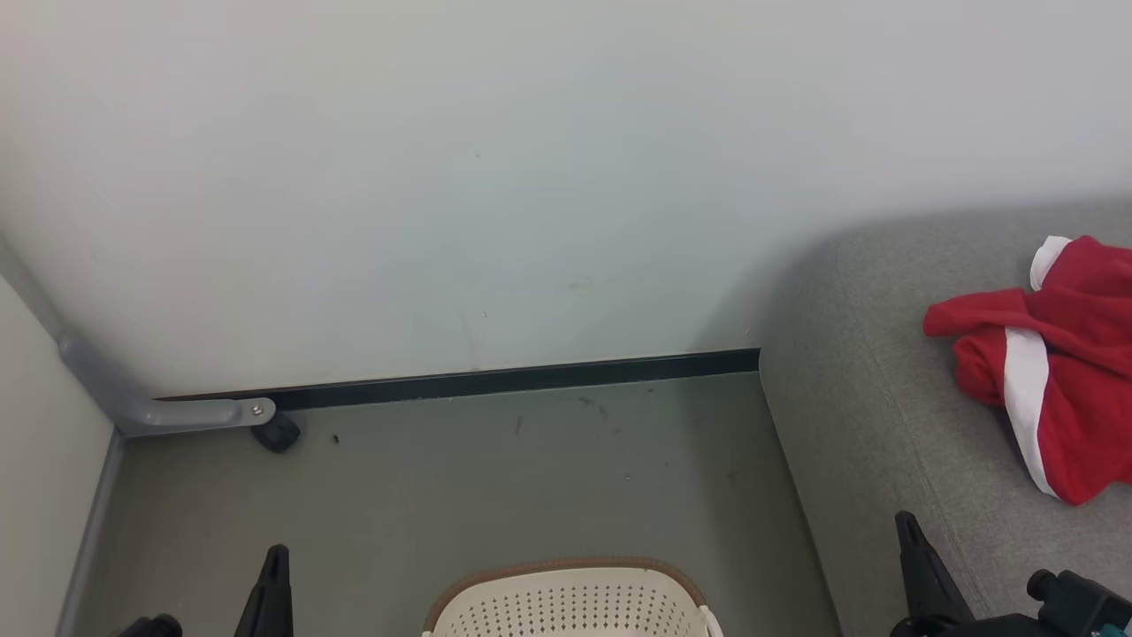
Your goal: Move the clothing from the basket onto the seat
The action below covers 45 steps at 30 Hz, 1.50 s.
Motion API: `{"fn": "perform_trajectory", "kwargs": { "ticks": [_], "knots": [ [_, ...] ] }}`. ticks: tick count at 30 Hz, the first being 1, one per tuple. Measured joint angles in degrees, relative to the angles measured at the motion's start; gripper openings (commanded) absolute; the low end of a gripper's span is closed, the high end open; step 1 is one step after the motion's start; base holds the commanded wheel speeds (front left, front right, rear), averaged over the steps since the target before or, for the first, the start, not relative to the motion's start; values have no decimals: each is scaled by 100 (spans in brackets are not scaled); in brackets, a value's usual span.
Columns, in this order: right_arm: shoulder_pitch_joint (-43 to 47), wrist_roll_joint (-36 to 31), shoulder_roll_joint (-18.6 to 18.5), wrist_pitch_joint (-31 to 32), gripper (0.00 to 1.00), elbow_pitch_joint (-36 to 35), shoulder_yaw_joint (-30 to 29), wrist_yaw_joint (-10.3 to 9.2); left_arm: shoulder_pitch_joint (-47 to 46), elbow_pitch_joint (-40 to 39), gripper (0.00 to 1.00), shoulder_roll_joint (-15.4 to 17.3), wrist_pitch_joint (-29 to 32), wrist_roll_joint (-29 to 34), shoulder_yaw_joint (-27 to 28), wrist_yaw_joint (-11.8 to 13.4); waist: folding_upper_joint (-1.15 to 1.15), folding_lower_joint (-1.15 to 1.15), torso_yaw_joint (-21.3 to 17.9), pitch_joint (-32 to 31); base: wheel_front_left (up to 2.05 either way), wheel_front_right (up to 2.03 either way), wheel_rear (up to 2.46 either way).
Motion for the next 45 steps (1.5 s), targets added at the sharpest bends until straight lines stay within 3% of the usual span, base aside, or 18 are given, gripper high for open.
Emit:
{"fn": "perform_trajectory", "kwargs": {
  "ticks": [45],
  "knots": [
    [-31, 3073, 352, 940, 0, 131, -1135, 188, -232, 270, 0, -333, 945, -2880, 722, -393, 0, 1, 94, -113, 0, 0, 0]
  ]
}}
